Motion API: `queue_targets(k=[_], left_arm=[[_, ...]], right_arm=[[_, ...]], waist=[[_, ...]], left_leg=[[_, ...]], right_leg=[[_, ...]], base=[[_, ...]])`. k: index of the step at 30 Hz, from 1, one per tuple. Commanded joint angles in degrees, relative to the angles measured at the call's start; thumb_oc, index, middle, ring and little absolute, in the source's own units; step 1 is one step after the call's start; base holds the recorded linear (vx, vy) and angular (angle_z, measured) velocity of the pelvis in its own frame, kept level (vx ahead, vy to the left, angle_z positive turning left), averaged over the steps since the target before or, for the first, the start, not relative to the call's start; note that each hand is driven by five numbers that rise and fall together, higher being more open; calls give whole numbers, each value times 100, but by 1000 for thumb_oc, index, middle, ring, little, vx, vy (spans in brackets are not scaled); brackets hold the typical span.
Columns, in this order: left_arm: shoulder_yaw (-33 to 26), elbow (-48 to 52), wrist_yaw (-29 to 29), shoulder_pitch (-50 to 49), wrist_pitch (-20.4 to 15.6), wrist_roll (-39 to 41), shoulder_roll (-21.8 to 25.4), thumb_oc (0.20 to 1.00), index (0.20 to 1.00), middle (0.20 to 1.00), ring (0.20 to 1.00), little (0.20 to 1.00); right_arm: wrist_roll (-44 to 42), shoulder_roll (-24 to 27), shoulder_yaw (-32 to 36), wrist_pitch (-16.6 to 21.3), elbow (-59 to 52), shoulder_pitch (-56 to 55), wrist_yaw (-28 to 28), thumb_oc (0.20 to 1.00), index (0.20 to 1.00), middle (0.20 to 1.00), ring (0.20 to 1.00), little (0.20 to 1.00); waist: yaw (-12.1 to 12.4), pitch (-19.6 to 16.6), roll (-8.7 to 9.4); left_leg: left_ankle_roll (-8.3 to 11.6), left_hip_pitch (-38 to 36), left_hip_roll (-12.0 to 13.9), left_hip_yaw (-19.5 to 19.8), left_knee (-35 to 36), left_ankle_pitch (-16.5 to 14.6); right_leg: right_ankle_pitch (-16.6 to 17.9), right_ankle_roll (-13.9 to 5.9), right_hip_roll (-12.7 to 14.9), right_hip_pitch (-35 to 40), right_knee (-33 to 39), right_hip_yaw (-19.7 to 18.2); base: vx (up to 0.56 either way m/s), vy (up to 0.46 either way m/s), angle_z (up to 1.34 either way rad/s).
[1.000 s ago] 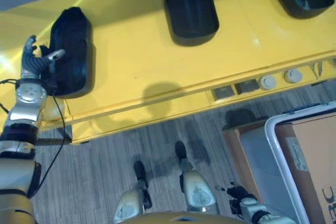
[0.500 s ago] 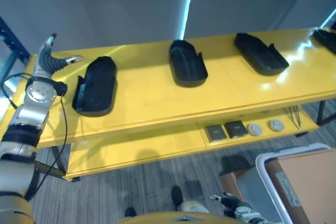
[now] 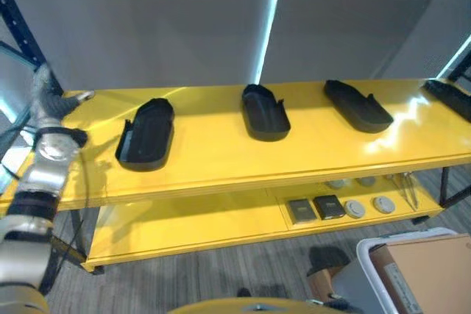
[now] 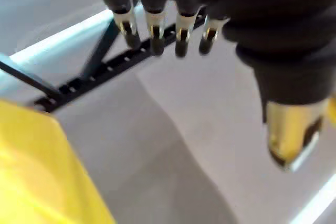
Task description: Move parts from the plastic box to the shelf.
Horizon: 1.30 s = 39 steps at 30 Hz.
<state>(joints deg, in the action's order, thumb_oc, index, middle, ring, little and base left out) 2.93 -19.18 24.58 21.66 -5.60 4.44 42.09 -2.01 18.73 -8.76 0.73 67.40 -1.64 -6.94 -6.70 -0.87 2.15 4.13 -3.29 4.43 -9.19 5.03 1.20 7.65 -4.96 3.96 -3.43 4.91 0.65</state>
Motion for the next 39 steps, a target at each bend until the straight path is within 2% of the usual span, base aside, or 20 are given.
queue_targets(k=[1,3,5,6,7,9,11,12,13,14,16,17,19,27,33,39], left_arm=[[-460,401,90,-144,-700,125,-234,1000,1000,1000,1000,1000],[-967,1191,149,-1092,-924,58,-815,1000,1000,1000,1000,1000],[-944,1694,186,-1602,-1160,-51,-1438,1000,1000,1000,1000,1000],[-946,1707,190,-1616,-1155,-59,-1449,1000,1000,1000,1000,1000],[-757,2012,184,-1870,-1303,-252,-1727,1000,1000,1000,1000,1000],[-756,2077,275,-2001,-1348,-367,-1738,1000,1000,1000,1000,1000],[-570,2592,447,-2254,-1500,-278,-1961,1000,1000,1000,1000,1000],[-456,2799,396,-2372,-1501,-462,-1870,931,931,931,931,931],[-451,2814,397,-2383,-1493,-469,-1869,743,743,743,743,743],[-375,3013,430,-2469,-1516,-646,-1755,520,520,520,520,520],[-84,3148,147,-2642,-1496,-491,-1590,200,200,200,200,200],[142,3276,-118,-2776,-1474,-483,-1325,200,200,200,200,200],[345,3197,-337,-2799,-1443,-289,-1197,200,200,200,200,200],[537,2518,-450,-2706,-1333,-221,-1235,200,200,200,200,200],[449,2251,-547,-2566,-1296,-21,-1254,200,200,200,200,200],[198,1918,-324,-2284,-1300,-135,-1240,200,200,200,200,200]], right_arm=[[-247,14,56,220,252,434,-243,1000,1000,1000,1000,1000],[-287,-141,74,301,105,316,-273,1000,1000,1000,1000,1000],[-167,-290,-81,367,123,329,-292,1000,1000,1000,1000,1000],[-167,-285,-85,371,127,324,-292,1000,1000,1000,1000,1000],[1,-421,-219,336,328,272,-308,1000,1000,1000,1000,1000],[75,-473,-285,313,462,255,-310,1000,1000,1000,1000,1000],[187,-640,-455,311,678,215,-496,1000,1000,1000,1000,1000],[84,-658,-401,326,702,227,-516,1000,1000,1000,1000,1000],[82,-662,-398,328,705,222,-516,1000,1000,1000,1000,1000],[-36,-676,-349,350,711,228,-520,1000,1000,1000,1000,1000],[-181,-642,-296,381,662,296,-588,1000,1000,1000,1000,1000],[-275,-574,-228,391,607,386,-612,1000,1000,1000,1000,1000],[-392,-515,-145,403,521,451,-656,1000,1000,1000,1000,1000],[-457,-511,-76,419,472,339,-679,1000,1000,1000,1000,1000],[-474,-528,15,398,557,127,-642,1000,1000,1000,1000,1000],[-430,-535,40,373,653,113,-637,1000,1000,1000,1000,1000]], waist=[[30,375,-169],[100,491,-140],[251,726,-88],[248,716,-95],[361,791,-62],[407,795,-59],[585,785,-45],[614,782,-47],[611,782,-44],[638,779,-49],[684,773,-75],[695,765,-109],[668,738,-155],[544,787,-215],[380,859,-241],[272,967,-271]], left_leg=[[196,-1,402,103,-11,24],[189,89,404,55,-17,29],[192,251,398,78,-30,72],[192,256,399,79,-29,72],[198,290,401,153,-20,93],[201,305,404,206,-17,96],[197,351,390,383,-9,107],[194,347,379,434,-8,104],[194,344,378,443,-9,104],[193,335,369,483,-11,100],[187,314,348,521,-9,96],[183,296,332,550,-7,88],[182,270,312,571,-3,66],[172,351,302,511,-3,80],[181,549,286,461,-3,132],[186,813,255,415,-3,196]], right_leg=[[-599,-485,395,222,-366,-33],[-566,-457,397,109,-350,-82],[-525,-428,387,-13,-313,-81],[-523,-427,386,-15,-310,-79],[-533,-418,386,31,-259,14],[-546,-417,389,71,-230,71],[-611,-408,407,207,-197,259],[-632,-409,411,262,-188,318],[-633,-410,413,273,-184,327],[-654,-409,424,323,-177,369],[-666,-409,431,385,-169,424],[-671,-417,440,434,-152,442],[-671,-421,453,472,-132,469],[-586,-421,455,305,-97,395],[-489,-433,462,64,-62,311],[-366,-445,481,-247,-38,217]], base=[[-50,25,-4],[-27,9,-9],[-36,-23,-4],[18,-57,8],[29,-37,14],[40,-47,16],[50,-84,35],[28,-57,33],[13,-24,56],[5,-19,48],[0,-13,18],[-9,-12,4],[-12,-4,13],[-13,-2,0],[-34,9,-10],[-48,15,-5]])
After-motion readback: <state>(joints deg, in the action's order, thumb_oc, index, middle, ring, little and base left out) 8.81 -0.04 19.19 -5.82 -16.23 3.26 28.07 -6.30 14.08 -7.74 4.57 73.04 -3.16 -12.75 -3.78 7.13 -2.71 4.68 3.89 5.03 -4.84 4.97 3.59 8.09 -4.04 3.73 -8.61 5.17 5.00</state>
